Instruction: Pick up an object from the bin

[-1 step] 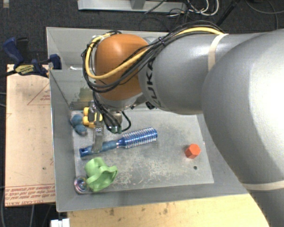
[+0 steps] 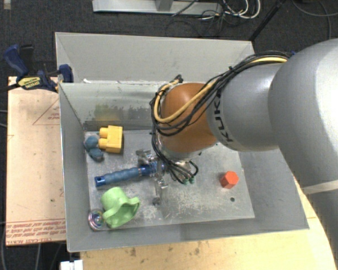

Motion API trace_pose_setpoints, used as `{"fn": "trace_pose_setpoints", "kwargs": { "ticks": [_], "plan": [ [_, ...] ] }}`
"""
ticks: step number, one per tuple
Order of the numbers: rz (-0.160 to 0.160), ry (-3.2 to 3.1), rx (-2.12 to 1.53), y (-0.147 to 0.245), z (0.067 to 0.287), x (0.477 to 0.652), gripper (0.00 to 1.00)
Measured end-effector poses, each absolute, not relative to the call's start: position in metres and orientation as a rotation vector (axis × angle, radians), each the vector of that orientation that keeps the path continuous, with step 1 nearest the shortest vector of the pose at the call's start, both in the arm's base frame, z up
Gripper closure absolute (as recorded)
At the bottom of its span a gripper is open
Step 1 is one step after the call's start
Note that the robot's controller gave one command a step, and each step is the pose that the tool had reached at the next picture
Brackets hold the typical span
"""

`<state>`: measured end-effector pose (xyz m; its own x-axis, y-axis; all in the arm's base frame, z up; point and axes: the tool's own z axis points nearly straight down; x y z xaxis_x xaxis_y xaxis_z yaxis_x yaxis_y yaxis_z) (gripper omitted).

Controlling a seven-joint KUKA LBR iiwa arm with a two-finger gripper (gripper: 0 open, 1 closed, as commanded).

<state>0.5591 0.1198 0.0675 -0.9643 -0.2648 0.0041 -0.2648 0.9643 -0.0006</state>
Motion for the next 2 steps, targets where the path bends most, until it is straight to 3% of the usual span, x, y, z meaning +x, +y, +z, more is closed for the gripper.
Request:
{"fn": "trace_pose_setpoints", "kwargs": {
  "ticks": [1,2],
  "plan": [
    [-0.003,-3.114,0.425,0.123,0.070,0.560,1.00],
    [-0.002,-3.121,0.443,0.122,0.204,0.575,1.00]
  ]
}}
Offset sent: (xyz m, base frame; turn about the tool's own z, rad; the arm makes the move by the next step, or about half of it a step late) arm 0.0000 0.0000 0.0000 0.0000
